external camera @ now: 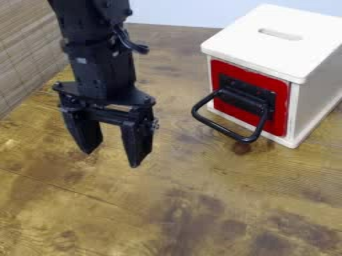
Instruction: Close the drawer
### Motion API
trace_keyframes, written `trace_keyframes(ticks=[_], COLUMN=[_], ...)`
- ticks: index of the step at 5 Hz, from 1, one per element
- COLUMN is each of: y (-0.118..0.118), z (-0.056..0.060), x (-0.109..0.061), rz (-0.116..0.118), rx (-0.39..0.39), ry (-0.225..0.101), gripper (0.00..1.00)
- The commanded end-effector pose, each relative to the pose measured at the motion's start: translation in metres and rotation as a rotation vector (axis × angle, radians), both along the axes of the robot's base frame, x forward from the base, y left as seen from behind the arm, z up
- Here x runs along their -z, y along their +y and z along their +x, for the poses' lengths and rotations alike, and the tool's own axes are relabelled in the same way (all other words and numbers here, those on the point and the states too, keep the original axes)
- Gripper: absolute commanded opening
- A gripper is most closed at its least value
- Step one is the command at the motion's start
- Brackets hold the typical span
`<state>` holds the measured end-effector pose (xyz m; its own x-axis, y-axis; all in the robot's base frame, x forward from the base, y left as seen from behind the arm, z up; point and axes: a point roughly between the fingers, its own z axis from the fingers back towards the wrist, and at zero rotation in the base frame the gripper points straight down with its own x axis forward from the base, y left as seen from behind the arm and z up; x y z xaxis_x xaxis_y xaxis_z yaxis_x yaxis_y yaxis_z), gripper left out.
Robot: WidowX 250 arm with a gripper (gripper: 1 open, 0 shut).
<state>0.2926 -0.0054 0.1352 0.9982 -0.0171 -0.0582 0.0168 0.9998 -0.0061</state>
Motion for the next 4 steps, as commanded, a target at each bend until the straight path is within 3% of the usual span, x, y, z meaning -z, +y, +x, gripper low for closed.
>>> trace_keyframes(ticks=[1, 2, 3, 4], y=[-0.004, 0.004, 0.009, 0.007], z=[0.008, 0.029, 0.045, 0.046], x=[-0.001, -0.016, -0.018, -0.019], rz=[-0.009, -0.028, -0.052, -0.064], rx=[0.043, 0.059, 0.074, 0.100], ry=[0.000, -0.030, -0.072, -0.101], gripper=[1.00, 1.00, 1.00, 1.00])
